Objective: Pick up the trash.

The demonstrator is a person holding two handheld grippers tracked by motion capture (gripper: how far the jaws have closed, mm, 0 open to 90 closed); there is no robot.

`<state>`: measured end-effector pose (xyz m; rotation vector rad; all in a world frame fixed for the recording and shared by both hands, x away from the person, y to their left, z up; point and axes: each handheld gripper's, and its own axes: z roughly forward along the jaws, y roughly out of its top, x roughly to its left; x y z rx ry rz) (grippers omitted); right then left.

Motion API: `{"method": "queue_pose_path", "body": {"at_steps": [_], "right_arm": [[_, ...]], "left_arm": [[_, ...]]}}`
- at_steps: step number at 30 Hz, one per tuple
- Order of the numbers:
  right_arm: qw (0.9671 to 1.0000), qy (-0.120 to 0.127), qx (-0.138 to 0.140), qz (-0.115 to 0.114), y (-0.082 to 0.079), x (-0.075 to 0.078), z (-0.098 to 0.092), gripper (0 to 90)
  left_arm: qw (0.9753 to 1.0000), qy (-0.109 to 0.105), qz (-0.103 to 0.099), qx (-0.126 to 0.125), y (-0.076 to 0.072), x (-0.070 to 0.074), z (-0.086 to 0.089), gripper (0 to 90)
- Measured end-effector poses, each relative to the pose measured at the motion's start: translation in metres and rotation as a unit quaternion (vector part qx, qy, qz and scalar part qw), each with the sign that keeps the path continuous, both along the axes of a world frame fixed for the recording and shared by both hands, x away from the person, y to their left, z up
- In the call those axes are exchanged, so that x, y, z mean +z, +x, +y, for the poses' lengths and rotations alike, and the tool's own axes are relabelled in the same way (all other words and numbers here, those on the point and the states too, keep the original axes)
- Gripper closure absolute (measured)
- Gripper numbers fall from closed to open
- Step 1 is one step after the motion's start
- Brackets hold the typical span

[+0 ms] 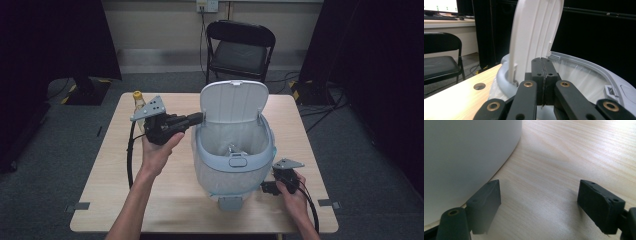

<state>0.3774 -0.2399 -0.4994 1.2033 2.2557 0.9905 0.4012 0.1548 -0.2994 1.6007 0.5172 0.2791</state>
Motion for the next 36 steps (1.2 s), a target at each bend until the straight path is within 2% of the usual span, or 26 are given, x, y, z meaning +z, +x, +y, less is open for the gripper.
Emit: {"method": "queue_pose_path", "body": {"at_steps": [7, 11, 21, 27, 30, 32, 34, 36], "right_arm": [[1.0000, 0.000, 0.000, 0.000, 0.000, 0.000, 0.000, 18.2], [1.0000, 0.000, 0.000, 0.000, 0.000, 0.000, 0.000, 18.2], [1.0000, 0.000, 0.000, 0.000, 0.000, 0.000, 0.000, 18.2], [1.0000, 0.000, 0.000, 0.000, 0.000, 0.000, 0.000, 18.2], [1.0000, 0.000, 0.000, 0.000, 0.000, 0.000, 0.000, 18.2], [1.0000, 0.000, 0.000, 0.000, 0.000, 0.000, 0.000, 18.2], [1.0000, 0.000, 0.000, 0.000, 0.000, 0.000, 0.000, 18.2], [1.0000, 0.000, 0.000, 0.000, 0.000, 0.000, 0.000, 18.2]], "left_arm": [[0.9999, -0.007, 0.007, 0.013, 0.000, -0.005, 0.013, 89.5], [0.9997, 0.004, 0.009, 0.023, 0.003, -0.008, 0.020, 87.7], [0.9989, 0.005, 0.022, 0.040, 0.007, -0.018, 0.033, 84.8], [0.9979, 0.026, 0.022, 0.055, 0.007, -0.029, 0.042, 80.1], [0.9969, 0.024, 0.034, 0.067, 0.008, -0.038, 0.052, 79.1], [0.9965, 0.009, 0.047, 0.069, 0.010, -0.045, 0.060, 78.2], [0.9950, 0.017, 0.050, 0.084, 0.012, -0.049, 0.067, 74.3], [0.9940, 0.012, 0.060, 0.091, 0.016, -0.053, 0.075, 73.0]]}}
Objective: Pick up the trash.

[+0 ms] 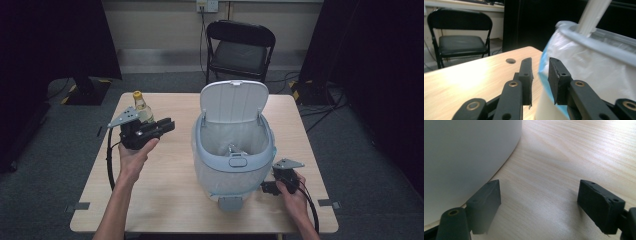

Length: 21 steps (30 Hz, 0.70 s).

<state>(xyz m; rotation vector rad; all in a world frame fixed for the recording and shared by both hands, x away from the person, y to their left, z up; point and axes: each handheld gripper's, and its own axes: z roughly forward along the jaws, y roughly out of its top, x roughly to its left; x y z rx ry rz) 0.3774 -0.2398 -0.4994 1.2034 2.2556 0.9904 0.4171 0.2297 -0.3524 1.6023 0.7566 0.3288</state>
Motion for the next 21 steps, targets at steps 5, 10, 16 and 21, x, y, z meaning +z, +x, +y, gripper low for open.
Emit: {"method": "queue_pose_path", "body": {"at_steps": [5, 10, 16, 21], "right_arm": [[1.0000, 0.000, 0.000, 0.000, 0.000, 0.000, 0.000, 18.1], [1.0000, 0.000, 0.000, 0.000, 0.000, 0.000, 0.000, 18.2], [1.0000, 0.000, 0.000, 0.000, 0.000, 0.000, 0.000, 18.2], [1.0000, 0.000, 0.000, 0.000, 0.000, 0.000, 0.000, 18.2]], "left_arm": [[0.9997, 0.001, 0.006, 0.024, 0.006, -0.004, 0.016, 71.7], [0.9992, 0.009, 0.013, 0.037, 0.012, -0.007, 0.027, 69.3], [0.9979, 0.009, 0.026, 0.058, 0.022, -0.012, 0.041, 65.7], [0.9965, 0.017, 0.039, 0.072, 0.030, -0.016, 0.051, 63.4]]}}
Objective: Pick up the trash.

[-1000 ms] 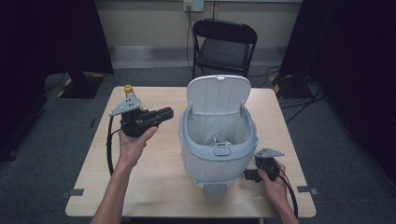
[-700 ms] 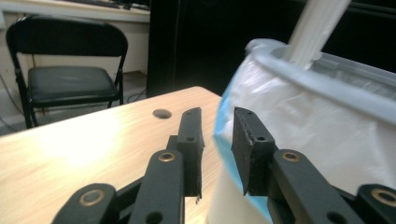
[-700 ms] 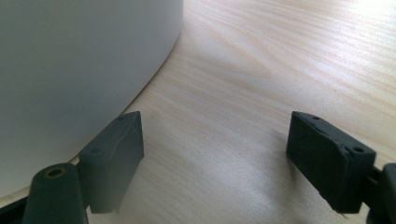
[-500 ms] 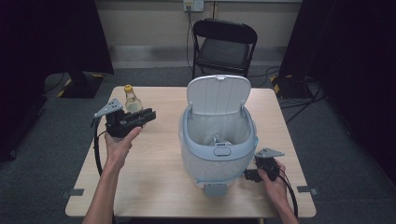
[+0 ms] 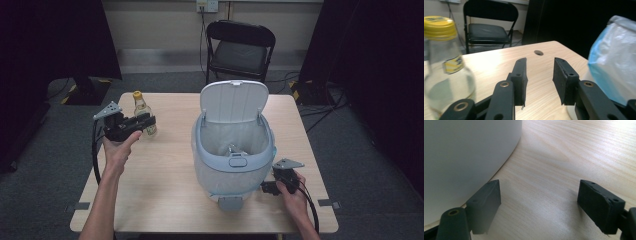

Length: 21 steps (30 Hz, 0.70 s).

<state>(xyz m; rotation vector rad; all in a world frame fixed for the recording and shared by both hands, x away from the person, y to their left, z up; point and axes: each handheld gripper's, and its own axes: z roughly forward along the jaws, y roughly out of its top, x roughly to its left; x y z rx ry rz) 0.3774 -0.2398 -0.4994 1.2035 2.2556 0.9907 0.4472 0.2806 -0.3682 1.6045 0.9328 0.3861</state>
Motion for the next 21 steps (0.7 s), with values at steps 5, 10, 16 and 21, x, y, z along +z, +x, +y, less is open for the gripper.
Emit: {"method": "queue_pose_path", "body": {"at_steps": [5, 10, 16, 21], "right_arm": [[1.0000, 0.000, 0.000, 0.000, 0.000, 0.000, 0.000, 18.2], [1.0000, 0.000, 0.000, 0.000, 0.000, 0.000, 0.000, 18.2], [1.0000, 0.000, 0.000, 0.000, 0.000, 0.000, 0.000, 18.2], [1.0000, 0.000, 0.000, 0.000, 0.000, 0.000, 0.000, 18.2]], "left_arm": [[0.9993, 0.034, 0.012, 0.011, 0.009, -0.004, 0.003, 57.0], [0.9982, 0.053, 0.018, 0.022, 0.020, -0.007, 0.006, 54.3], [0.9959, 0.076, 0.027, 0.041, 0.033, -0.009, 0.011, 51.6], [0.9939, 0.077, 0.033, 0.071, 0.042, -0.012, 0.019, 48.3]]}}
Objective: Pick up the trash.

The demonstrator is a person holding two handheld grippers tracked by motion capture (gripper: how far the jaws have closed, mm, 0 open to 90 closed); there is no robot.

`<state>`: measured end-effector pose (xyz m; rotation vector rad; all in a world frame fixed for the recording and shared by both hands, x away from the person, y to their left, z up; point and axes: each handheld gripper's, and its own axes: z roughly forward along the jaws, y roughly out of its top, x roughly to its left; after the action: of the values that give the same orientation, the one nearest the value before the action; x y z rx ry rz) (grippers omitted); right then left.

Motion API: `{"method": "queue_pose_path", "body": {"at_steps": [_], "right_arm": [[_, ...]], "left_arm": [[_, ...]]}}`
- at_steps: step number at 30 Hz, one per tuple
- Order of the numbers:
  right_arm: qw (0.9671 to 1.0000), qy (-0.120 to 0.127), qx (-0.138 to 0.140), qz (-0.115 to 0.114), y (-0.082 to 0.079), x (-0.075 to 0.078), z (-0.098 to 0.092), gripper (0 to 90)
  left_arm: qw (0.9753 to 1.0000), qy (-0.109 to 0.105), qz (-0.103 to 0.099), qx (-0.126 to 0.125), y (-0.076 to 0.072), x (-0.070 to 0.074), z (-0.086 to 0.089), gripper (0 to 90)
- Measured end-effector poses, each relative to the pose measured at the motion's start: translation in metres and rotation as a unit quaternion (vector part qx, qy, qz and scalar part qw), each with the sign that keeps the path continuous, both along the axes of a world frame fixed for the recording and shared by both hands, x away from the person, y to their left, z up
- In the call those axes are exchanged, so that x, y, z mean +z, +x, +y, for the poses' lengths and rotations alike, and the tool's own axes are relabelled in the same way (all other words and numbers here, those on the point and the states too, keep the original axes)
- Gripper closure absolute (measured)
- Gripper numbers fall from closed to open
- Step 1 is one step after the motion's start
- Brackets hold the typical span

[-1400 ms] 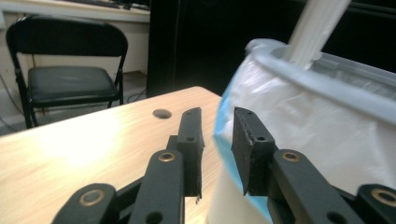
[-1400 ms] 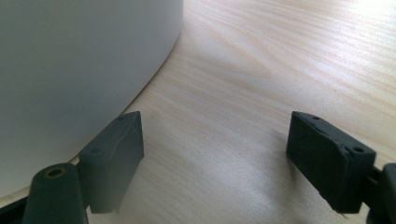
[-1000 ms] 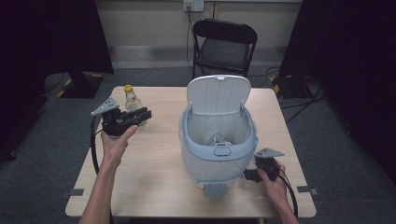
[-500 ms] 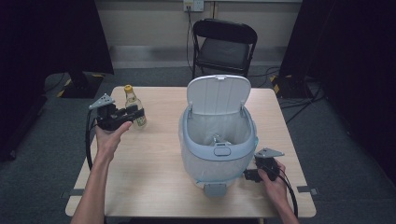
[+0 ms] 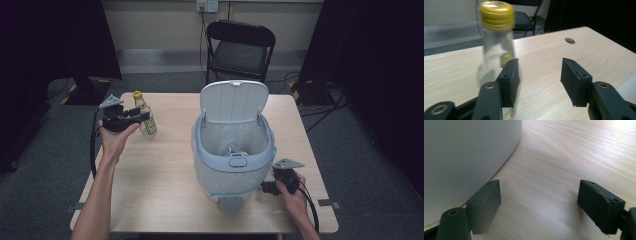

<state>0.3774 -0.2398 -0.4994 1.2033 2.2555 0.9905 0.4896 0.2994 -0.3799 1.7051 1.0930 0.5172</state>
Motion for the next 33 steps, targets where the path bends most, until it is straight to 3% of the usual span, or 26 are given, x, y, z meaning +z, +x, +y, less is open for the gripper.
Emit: {"method": "queue_pose_path", "body": {"at_steps": [6, 9, 12, 16, 19, 22, 24, 30, 33], "right_arm": [[1.0000, 0.000, 0.000, 0.000, 0.000, 0.000, 0.000, 18.2], [1.0000, 0.000, 0.000, 0.000, 0.000, 0.000, 0.000, 18.2], [1.0000, 0.000, 0.000, 0.000, 0.000, 0.000, 0.000, 18.2], [1.0000, 0.000, 0.000, 0.000, 0.000, 0.000, 0.000, 18.1], [1.0000, -0.001, 0.001, -0.001, 0.000, 0.000, 0.000, 18.0], [1.0000, 0.000, 0.002, 0.000, 0.000, 0.000, 0.000, 17.9], [1.0000, 0.000, 0.002, 0.000, 0.000, 0.000, 0.000, 17.9], [1.0000, 0.000, 0.002, 0.000, 0.000, 0.000, 0.000, 17.9], [1.0000, 0.000, 0.002, 0.000, 0.000, 0.000, 0.000, 17.9]], "left_arm": [[0.9995, 0.003, 0.009, 0.031, 0.010, -0.008, 0.007, 43.4], [0.9993, -0.005, 0.018, 0.033, 0.018, -0.010, 0.009, 41.0], [0.9989, 0.024, 0.012, 0.038, 0.022, -0.006, 0.004, 39.7], [0.9982, 0.014, 0.018, 0.056, 0.029, -0.010, 0.006, 38.9], [0.9976, 0.030, 0.021, 0.059, 0.036, -0.013, 0.005, 38.3], [0.9977, 0.025, 0.020, 0.060, 0.041, -0.014, 0.004, 38.1], [0.9968, 0.047, 0.017, 0.062, 0.044, -0.013, -0.001, 37.3], [0.9966, 0.046, 0.006, 0.068, 0.045, -0.013, -0.004, 40.8], [0.9966, 0.056, -0.011, 0.060, 0.042, -0.008, -0.004, 51.6]]}}
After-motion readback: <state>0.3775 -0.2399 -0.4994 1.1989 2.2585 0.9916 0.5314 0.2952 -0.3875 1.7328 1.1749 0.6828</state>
